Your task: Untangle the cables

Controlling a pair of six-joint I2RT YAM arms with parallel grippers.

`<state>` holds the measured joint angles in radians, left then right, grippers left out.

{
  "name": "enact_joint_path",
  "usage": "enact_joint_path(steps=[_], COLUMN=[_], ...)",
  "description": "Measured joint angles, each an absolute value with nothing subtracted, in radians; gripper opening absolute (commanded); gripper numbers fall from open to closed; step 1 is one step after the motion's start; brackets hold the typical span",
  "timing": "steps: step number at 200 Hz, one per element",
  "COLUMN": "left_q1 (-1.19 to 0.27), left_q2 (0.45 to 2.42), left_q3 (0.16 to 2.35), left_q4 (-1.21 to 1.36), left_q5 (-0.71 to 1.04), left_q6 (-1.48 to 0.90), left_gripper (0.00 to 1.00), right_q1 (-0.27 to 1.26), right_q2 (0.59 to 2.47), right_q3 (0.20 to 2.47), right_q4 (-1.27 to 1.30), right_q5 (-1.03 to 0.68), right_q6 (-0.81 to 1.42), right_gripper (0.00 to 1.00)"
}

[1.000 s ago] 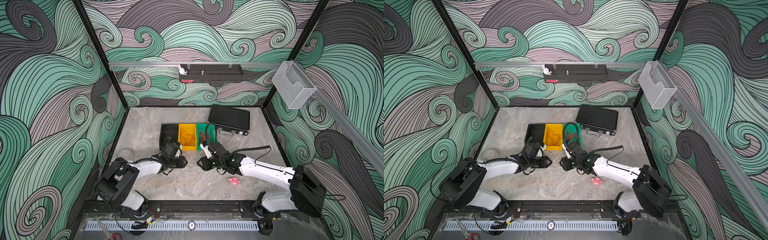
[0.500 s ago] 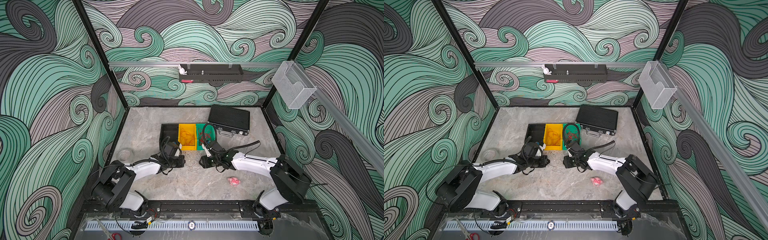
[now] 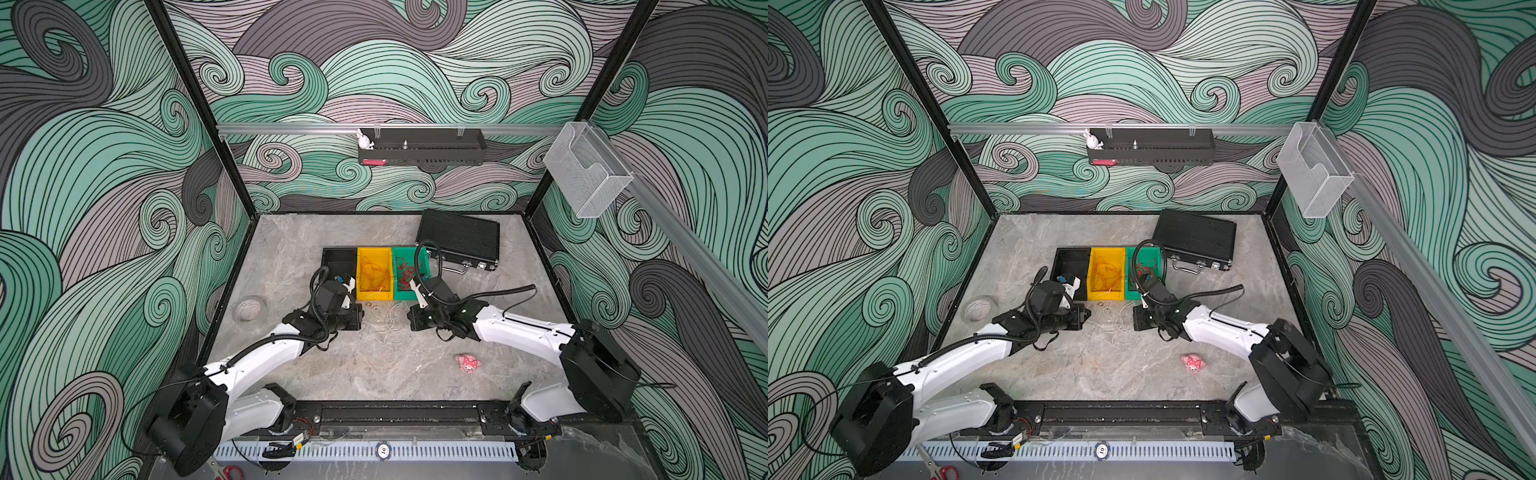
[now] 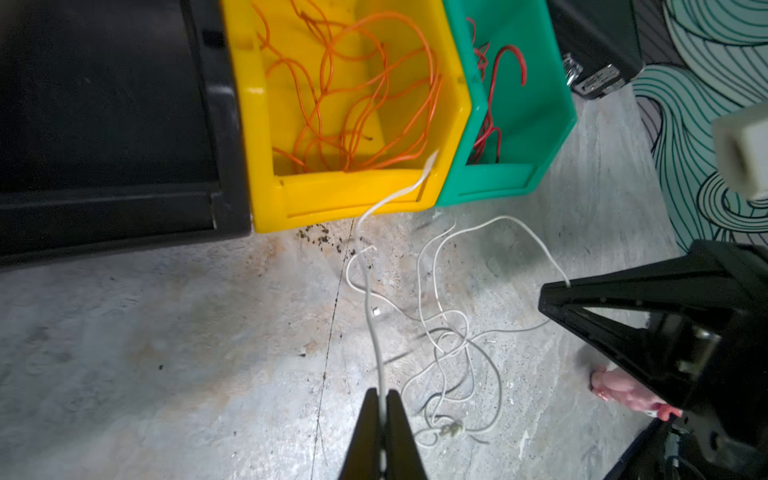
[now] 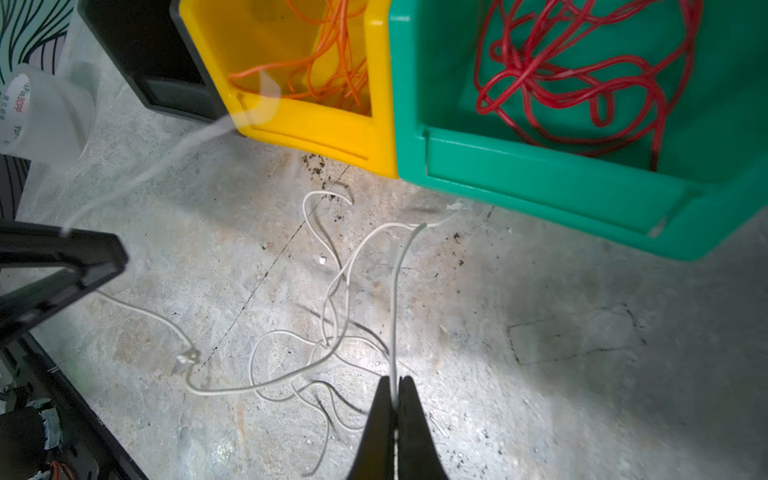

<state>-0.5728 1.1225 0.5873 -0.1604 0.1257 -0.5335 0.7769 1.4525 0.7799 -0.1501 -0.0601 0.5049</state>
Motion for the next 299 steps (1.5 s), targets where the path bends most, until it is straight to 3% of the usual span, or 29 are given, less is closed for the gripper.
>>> enact_joint_path(steps=[64,132,221,299], left_q1=[-0.55,-0.509,-0.493,-0.493], left_q2=[0.968,0.858,0.848,0.896], left_q3=[0.605,0.605,0.605,0.624], left_q4=[-0.291,-0.339,-0.312,-0.264], left_q5=[0.0,-0.087,-0.02,0.142], left_q6=[-0.512,-0.497,-0.498,-0.498], left_gripper=[0.0,0.0,0.0,0.0], right_q1=[0.739,0.6,0.562,0.562], right_q2=[1.317,1.174,1.002,1.0], right_q3=[0.758,0.717,0.736,0.871], right_q4=[-0.315,-0.409,-0.374,-0.26], right_q5=[0.059,0.091,-0.095,-0.356], right_q6=[0.49,0.485,0.474,0.556], right_gripper=[0.0,0.0,0.0,0.01])
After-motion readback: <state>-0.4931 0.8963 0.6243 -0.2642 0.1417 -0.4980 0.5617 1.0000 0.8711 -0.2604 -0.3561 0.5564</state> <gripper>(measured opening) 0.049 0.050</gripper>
